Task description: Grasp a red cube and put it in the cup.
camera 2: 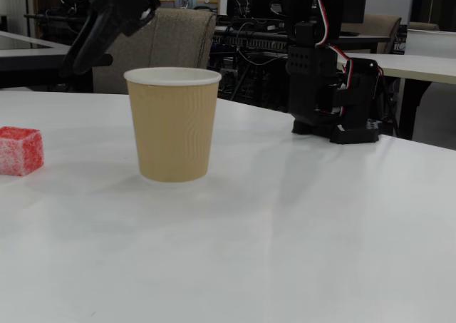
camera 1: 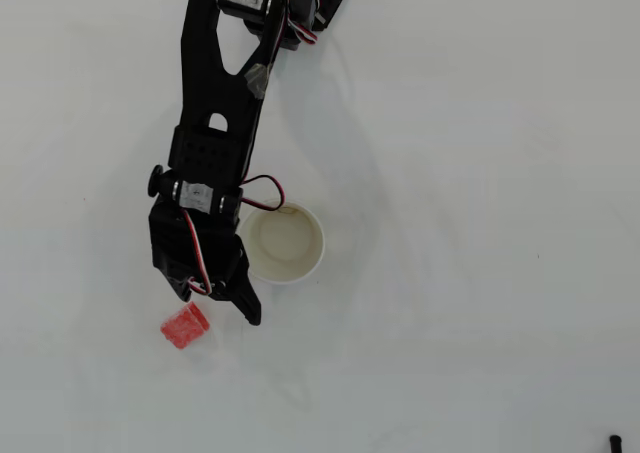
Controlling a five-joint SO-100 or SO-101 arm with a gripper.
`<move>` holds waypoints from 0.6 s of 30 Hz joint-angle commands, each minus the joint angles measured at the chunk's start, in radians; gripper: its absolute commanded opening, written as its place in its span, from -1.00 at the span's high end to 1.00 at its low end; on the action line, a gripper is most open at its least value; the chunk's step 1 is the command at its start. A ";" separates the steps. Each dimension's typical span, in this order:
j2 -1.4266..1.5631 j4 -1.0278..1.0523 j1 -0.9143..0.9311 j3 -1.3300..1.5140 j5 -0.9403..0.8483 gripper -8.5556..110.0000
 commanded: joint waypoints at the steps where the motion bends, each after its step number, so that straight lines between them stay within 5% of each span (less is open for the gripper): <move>1: -0.005 -0.015 0.029 -0.129 -0.009 0.25; 18: -0.069 0.009 0.049 -0.193 -0.006 0.22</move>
